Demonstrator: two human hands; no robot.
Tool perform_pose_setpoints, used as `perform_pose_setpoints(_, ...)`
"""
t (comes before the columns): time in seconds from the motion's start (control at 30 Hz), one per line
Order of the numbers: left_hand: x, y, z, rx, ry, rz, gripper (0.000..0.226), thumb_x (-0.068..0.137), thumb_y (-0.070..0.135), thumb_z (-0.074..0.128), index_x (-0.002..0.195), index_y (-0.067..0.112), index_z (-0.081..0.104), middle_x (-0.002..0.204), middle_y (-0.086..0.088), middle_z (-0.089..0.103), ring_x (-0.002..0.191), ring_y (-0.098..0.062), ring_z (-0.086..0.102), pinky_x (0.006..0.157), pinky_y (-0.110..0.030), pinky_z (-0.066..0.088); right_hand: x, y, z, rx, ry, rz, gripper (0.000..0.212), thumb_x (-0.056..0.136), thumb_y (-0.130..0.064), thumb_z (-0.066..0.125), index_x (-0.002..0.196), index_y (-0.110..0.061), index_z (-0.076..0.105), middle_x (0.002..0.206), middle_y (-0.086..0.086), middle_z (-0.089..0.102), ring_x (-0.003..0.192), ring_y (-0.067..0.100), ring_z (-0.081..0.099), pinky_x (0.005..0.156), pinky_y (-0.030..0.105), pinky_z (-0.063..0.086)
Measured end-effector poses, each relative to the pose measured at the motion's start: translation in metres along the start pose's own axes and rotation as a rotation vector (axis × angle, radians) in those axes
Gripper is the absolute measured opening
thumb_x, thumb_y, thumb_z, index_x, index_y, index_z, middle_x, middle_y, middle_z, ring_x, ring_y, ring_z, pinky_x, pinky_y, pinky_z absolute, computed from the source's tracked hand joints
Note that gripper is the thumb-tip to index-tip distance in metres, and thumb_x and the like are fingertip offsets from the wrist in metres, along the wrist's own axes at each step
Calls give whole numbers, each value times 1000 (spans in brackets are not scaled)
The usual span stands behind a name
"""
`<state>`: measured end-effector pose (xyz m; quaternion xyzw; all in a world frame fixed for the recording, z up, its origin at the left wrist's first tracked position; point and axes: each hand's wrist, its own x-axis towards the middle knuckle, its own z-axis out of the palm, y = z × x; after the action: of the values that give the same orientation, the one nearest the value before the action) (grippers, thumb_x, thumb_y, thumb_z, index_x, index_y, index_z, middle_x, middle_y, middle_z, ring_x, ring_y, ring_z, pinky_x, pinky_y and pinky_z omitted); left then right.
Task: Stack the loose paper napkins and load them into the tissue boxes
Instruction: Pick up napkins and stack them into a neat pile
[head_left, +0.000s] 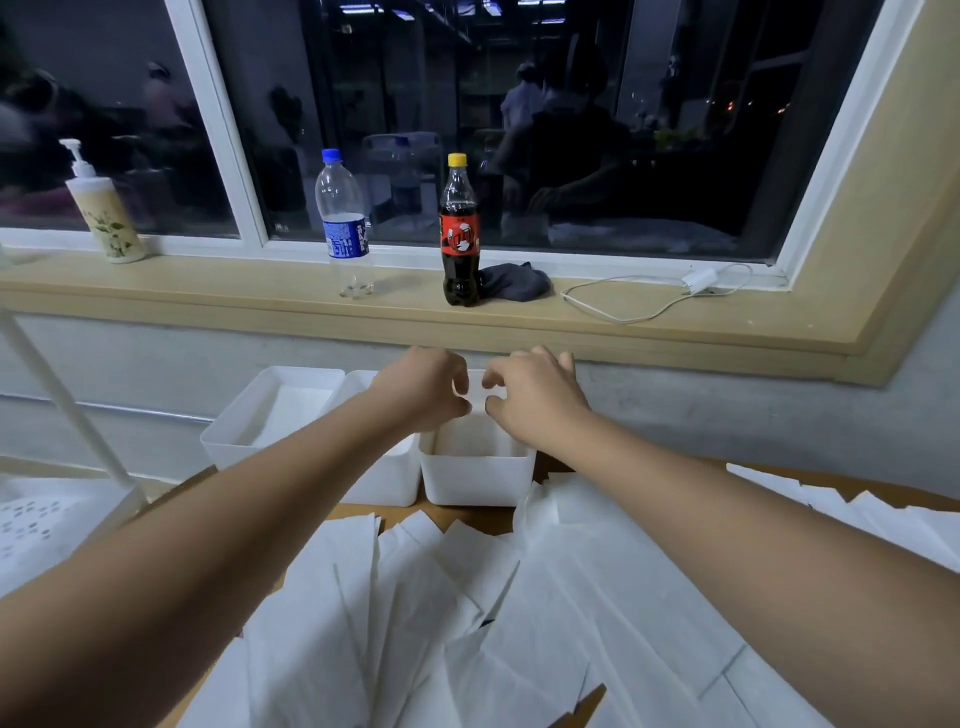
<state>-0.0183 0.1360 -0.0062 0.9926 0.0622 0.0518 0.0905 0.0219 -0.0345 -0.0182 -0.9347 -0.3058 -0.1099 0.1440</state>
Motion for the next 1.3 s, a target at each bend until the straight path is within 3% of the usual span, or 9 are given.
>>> perform_pose_setpoints(0.13,-41,-1,-13,-165,104,25,16,98,30,77,112,25,74,106,7,73,92,-14,67,81,-32,61,-32,-8,-20,174,112,-18,21,99,-34,64,120,-32,69,119,-12,68,118,18,52,102,40,33)
perform_pose_setpoints(0.2,-68,-1,-15,-212,147,49,12,99,28,76,110,25,74,103,10,71,85,-6,64,71,-19,51,-51,-14,-29,228,153,-17,20,99,-35,64,119,-33,69,119,-14,68,118,16,52,104,41,34)
perform_pose_setpoints(0.27,-96,-1,-13,-250,163,56,8,97,30,77,104,30,73,98,17,71,79,0,61,67,-15,43,-73,-20,-37,275,161,-10,19,99,-35,65,118,-34,68,118,-16,68,118,13,53,104,40,34)
perform_pose_setpoints(0.37,-136,-3,-7,-310,130,41,10,95,34,78,97,39,69,93,19,72,72,3,64,64,-20,48,-110,-28,-42,309,155,-14,17,100,-34,65,117,-34,67,115,-18,66,116,12,53,102,38,34)
perform_pose_setpoints(0.6,-229,-1,11,-323,144,47,11,94,39,79,100,40,70,90,23,68,86,1,63,76,-28,57,-201,-49,-42,339,142,-41,15,101,-34,64,116,-33,67,114,-21,64,115,9,51,103,36,34)
perform_pose_setpoints(0.87,-301,-10,50,-297,189,-14,15,93,41,80,105,36,72,100,20,64,93,-4,60,69,-16,44,-285,-73,-15,369,117,-63,16,102,-36,62,118,-36,65,115,-25,60,117,1,49,105,27,33)
perform_pose_setpoints(1.07,-322,-19,78,-231,272,-97,19,93,44,76,107,33,74,110,13,66,104,-16,60,86,-39,56,-330,-81,22,322,68,-80,17,102,-31,60,116,-33,67,115,-26,58,118,4,49,104,26,35)
perform_pose_setpoints(1.17,-325,-17,89,-224,393,-176,9,90,41,67,91,33,71,97,13,64,94,-19,60,80,-41,55,-342,-78,34,275,130,-92,17,99,-26,59,113,-30,69,112,-22,60,113,7,52,100,29,41)
perform_pose_setpoints(1.3,-331,-11,92,-315,427,-252,12,87,41,69,80,31,68,85,15,60,82,-11,60,70,-32,52,-345,-73,41,285,168,-89,15,98,-22,63,110,-29,69,109,-21,60,111,6,53,99,28,43)
